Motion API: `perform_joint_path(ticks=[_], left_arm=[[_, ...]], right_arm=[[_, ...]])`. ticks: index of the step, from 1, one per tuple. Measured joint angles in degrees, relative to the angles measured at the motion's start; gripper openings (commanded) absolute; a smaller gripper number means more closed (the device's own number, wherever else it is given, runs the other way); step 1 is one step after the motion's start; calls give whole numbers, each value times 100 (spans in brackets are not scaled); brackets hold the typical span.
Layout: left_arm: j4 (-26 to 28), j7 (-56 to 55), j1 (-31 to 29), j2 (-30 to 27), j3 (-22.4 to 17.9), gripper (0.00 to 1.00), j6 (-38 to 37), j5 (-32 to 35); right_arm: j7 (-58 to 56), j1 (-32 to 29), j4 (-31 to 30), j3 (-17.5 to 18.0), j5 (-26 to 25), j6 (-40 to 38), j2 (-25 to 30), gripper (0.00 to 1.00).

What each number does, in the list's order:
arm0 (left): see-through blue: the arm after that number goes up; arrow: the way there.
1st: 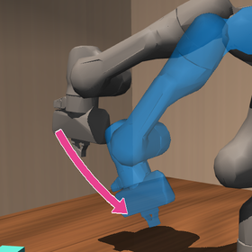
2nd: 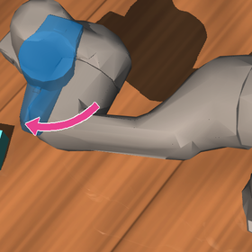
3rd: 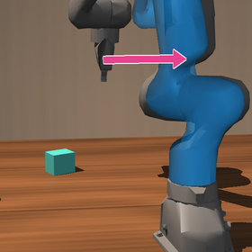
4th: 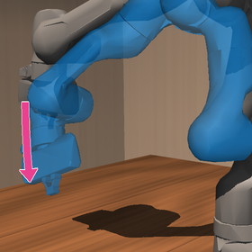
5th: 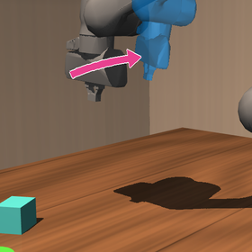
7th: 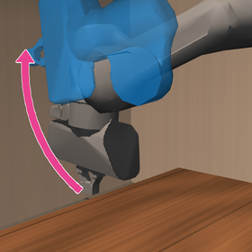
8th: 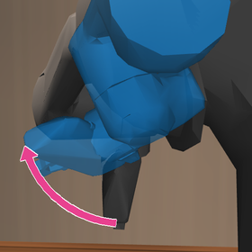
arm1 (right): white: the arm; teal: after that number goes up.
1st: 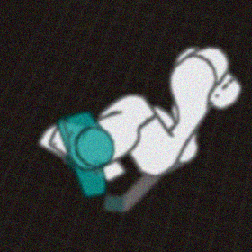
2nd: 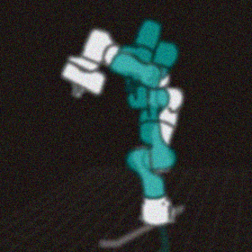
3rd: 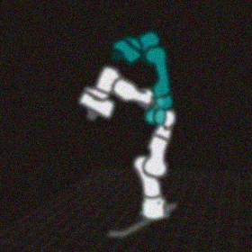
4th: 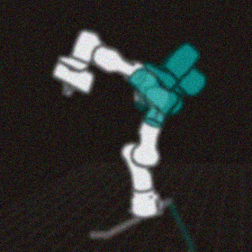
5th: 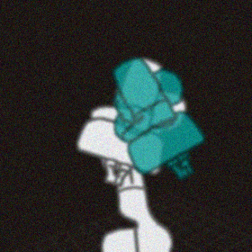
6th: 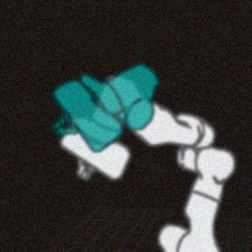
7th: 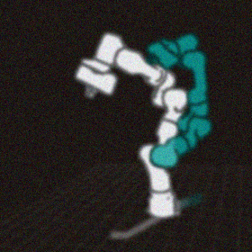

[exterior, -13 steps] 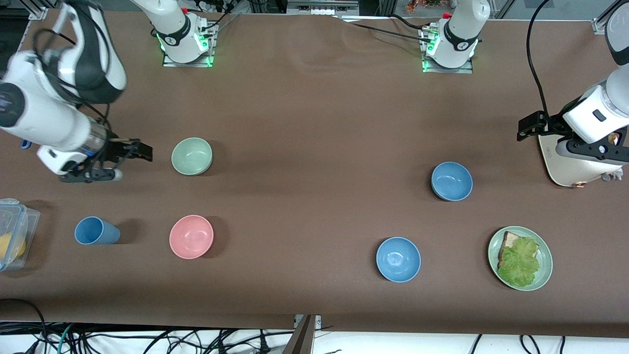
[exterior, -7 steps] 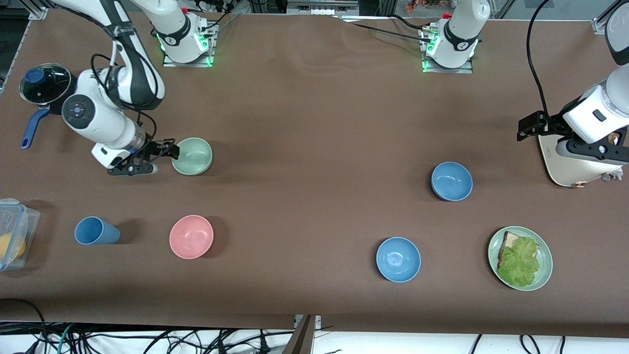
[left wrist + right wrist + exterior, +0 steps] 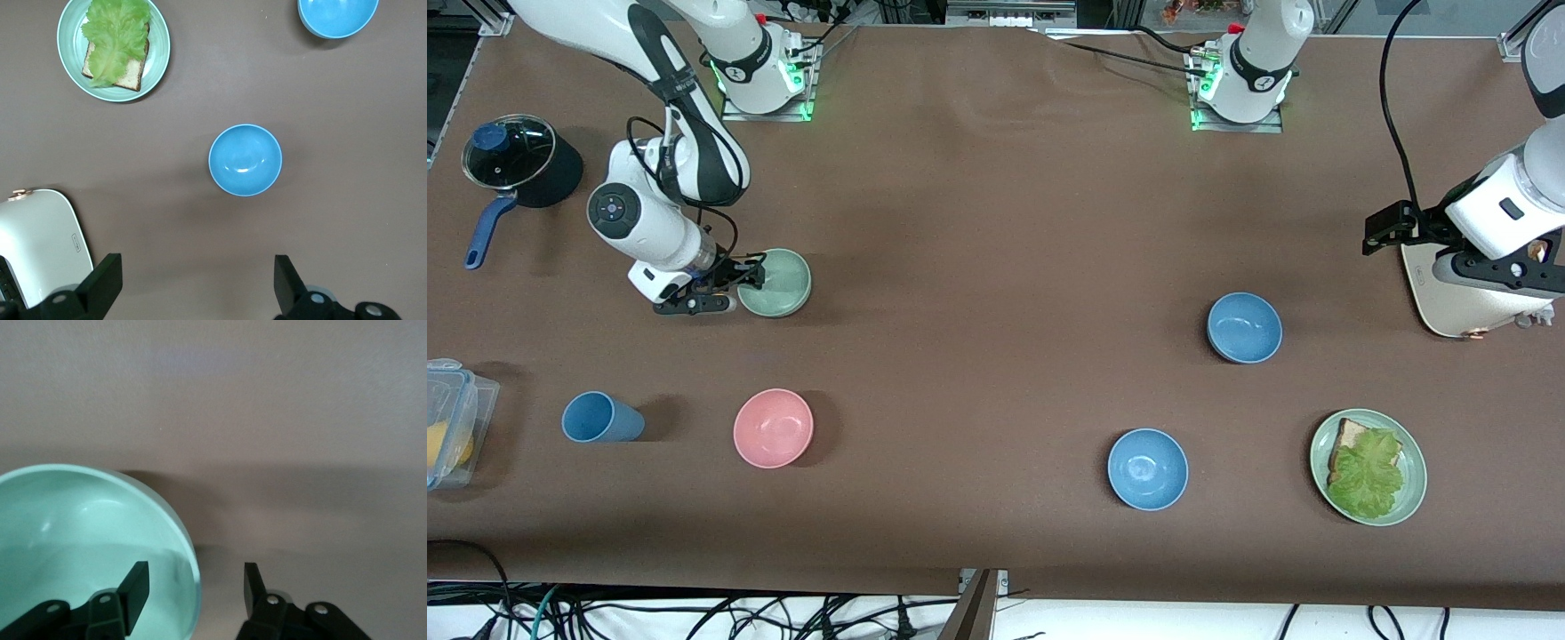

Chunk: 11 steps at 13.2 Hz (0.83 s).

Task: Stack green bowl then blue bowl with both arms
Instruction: 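Grasp the green bowl rim with the right gripper and slide it toward the table center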

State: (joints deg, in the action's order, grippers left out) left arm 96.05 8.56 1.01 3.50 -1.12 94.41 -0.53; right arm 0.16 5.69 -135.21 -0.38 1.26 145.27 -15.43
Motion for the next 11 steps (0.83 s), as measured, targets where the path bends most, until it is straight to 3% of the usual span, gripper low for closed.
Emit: perform_joint_path(ticks=[2, 5, 7, 11], left_arm=[[0, 0, 0, 0, -2, 100, 0, 0], [0, 0, 0, 0, -4, 100, 0, 0], [0, 0, 0, 0, -5, 100, 0, 0], [0, 0, -1, 0, -7, 100, 0, 0]], right_arm=[[20, 0, -3, 27, 5, 30, -34, 1], [243, -1, 44, 114, 9, 18, 10, 0], [478, 3, 285, 254, 10, -383, 118, 0], [1041, 108, 1847, 708, 23, -2112, 153, 0]])
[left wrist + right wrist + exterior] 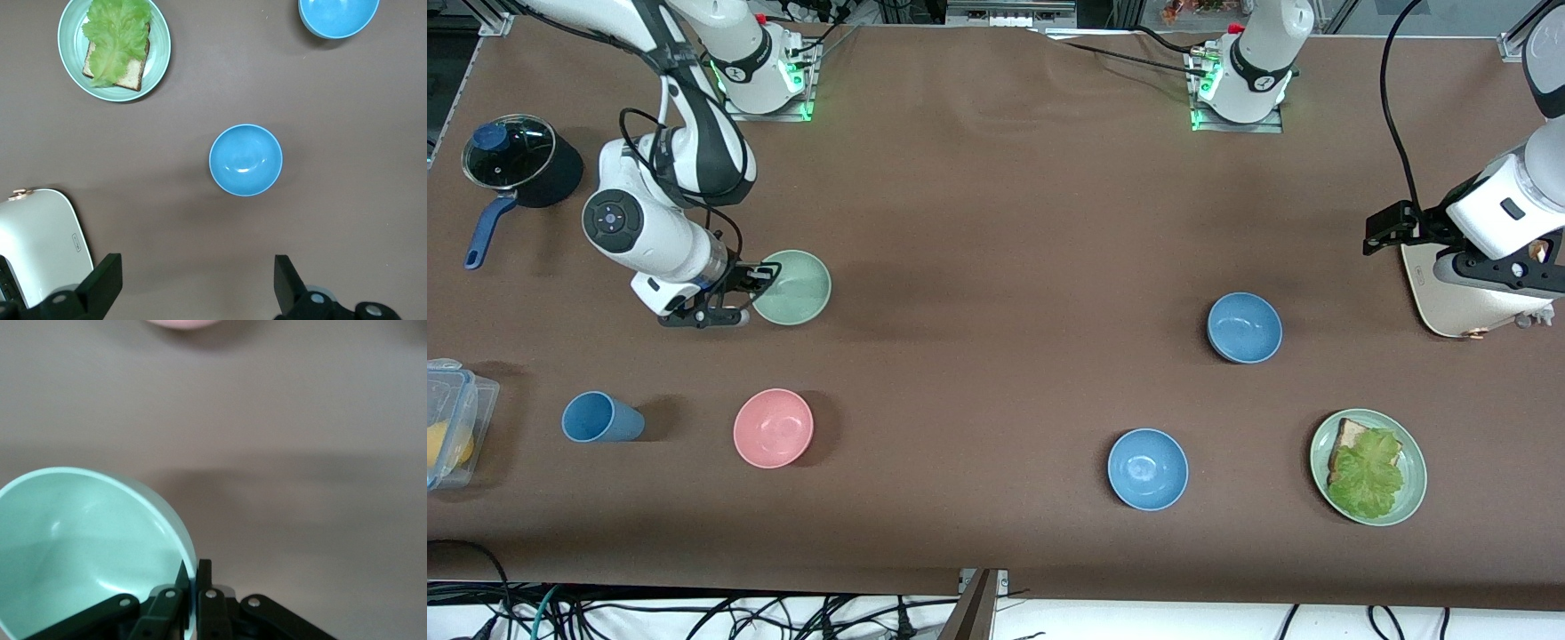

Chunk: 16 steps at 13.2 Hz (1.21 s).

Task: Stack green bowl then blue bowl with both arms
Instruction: 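Grasp the green bowl rim with the right gripper and slide it toward the table center, then open the right gripper to release the green bowl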

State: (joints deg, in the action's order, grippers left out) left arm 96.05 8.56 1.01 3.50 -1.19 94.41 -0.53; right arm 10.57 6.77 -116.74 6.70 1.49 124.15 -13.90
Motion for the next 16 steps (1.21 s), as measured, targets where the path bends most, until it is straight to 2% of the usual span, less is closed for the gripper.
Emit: perform_joint_path(ticks=[2, 5, 7, 9, 10, 11, 12, 16], left_arm=[[-2, 0, 0, 1, -2, 100, 0, 0], [-3, 0, 0, 5, -2, 100, -1, 0], [-4, 0, 0, 6, 0, 100, -1, 0], [-4, 0, 0, 6, 1, 100, -1, 0], [-4, 0, 0, 6, 1, 100, -1, 0], [-4, 0, 0, 6, 1, 100, -1, 0], [-4, 0, 0, 6, 2, 100, -1, 0], [-4, 0, 0, 6, 10, 100, -1, 0]], right_arm=[[693, 415, 746, 200, 34, -203, -264, 0], [2125, 1420, 1782, 272, 175, -43, -1245, 0], [3021, 2055, 2354, 280, 191, 351, -1969, 0], [3863, 2586, 2674, 272, 190, 1003, -2546, 0], [4117, 2769, 2755, 265, 189, 1281, -2761, 7], [4242, 2867, 2813, 249, 189, 1434, -2913, 66], [4272, 2875, 2851, 234, 189, 1472, -2981, 100], [4269, 2848, 2954, 90, 152, 1423, -2986, 100]])
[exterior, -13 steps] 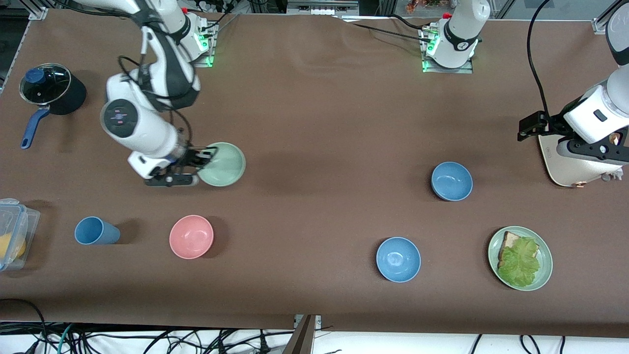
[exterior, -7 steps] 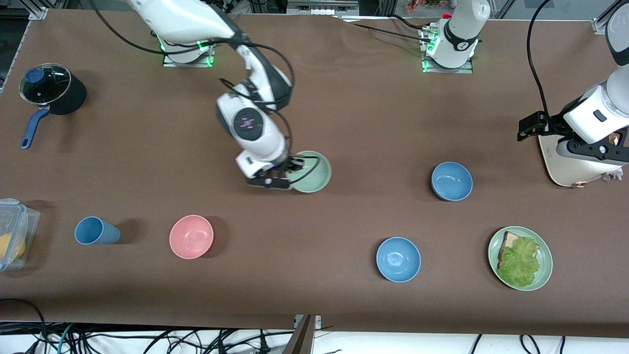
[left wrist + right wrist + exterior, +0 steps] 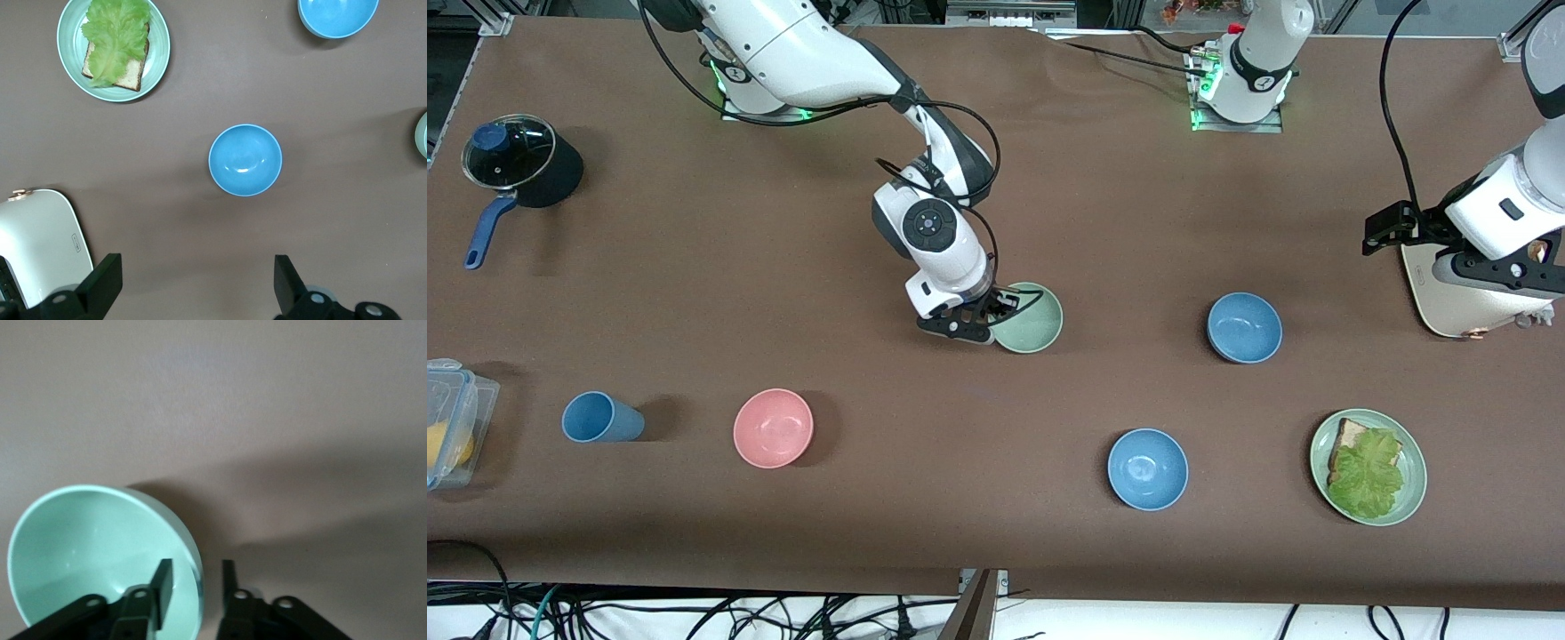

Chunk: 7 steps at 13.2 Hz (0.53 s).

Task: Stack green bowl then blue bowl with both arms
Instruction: 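Open the right gripper to release the green bowl, then retract the right gripper while the left gripper reaches the blue bowl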

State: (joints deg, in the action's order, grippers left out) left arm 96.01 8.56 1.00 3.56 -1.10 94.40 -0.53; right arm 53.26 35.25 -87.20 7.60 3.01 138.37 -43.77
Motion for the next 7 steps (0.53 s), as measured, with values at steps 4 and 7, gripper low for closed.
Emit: perform_joint_path(ticks=[4, 7], left_arm=[[0, 0, 1, 35, 6, 100, -9, 0], [3, 0, 12, 199, 44, 100, -29, 0]], right_arm=[[-281, -112, 253, -752, -33, -1044, 736, 100], [-1775, -911, 255, -1021, -9, -2387, 1650, 100]])
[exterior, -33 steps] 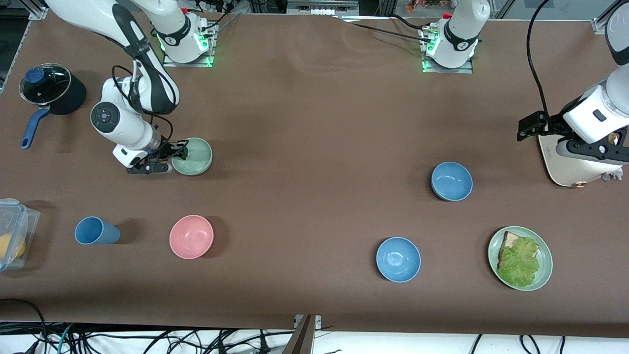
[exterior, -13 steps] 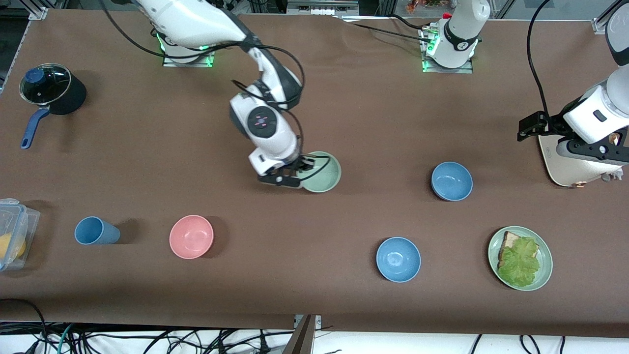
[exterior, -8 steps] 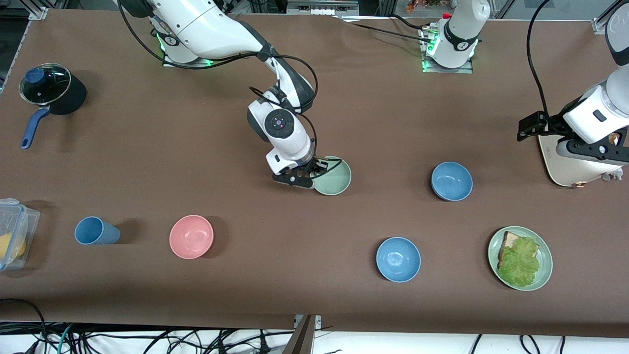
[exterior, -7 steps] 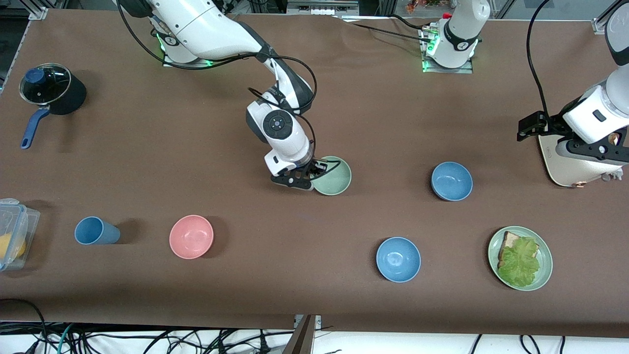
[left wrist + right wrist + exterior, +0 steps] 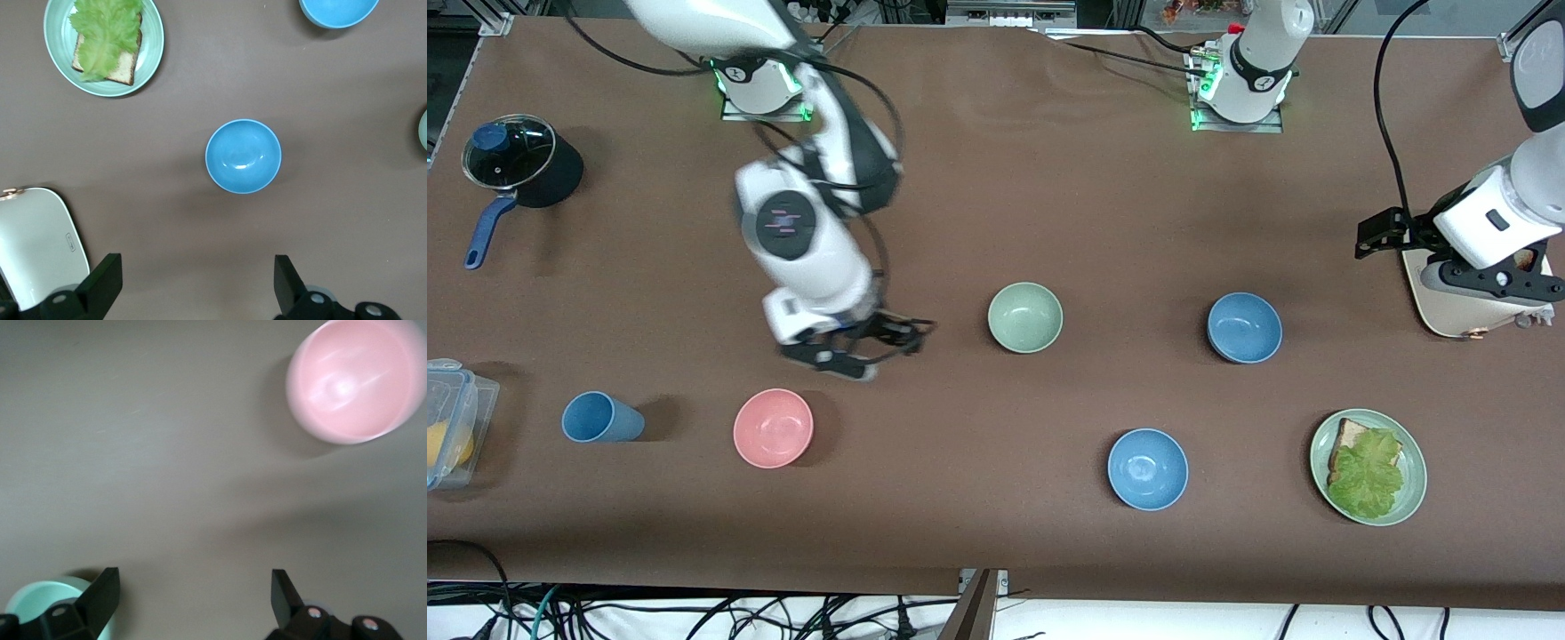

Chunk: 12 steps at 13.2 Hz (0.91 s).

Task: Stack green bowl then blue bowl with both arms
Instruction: 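Retract the right gripper while the left gripper reaches the blue bowl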

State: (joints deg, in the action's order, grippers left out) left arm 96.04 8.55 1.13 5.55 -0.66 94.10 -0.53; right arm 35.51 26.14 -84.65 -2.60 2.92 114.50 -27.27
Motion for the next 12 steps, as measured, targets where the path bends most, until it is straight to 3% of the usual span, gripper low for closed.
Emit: perform_joint_path(ticks=[2, 5, 7, 9, 12], left_arm=[[11, 0, 18, 230, 11, 100, -16, 0], [93, 74, 29, 681, 13, 100, 389, -5], [466, 254, 29, 920, 13, 100, 1177, -7], [1082, 519, 28, 1081, 12, 100, 2240, -7], [2040, 764, 31, 1304, 35, 100, 3632, -8]], right_arm=[[-1155, -457, -94, -159, 23, -808, 482, 100], [-2565, -814, -829, -743, 184, -1084, 1272, 100], [-2896, -891, -1432, -1014, 200, -1171, 1867, 100], [-2920, -881, -1892, -1057, 188, -1227, 2422, 100], [-2919, -844, -2046, -1041, 26, -1266, 2715, 100]])
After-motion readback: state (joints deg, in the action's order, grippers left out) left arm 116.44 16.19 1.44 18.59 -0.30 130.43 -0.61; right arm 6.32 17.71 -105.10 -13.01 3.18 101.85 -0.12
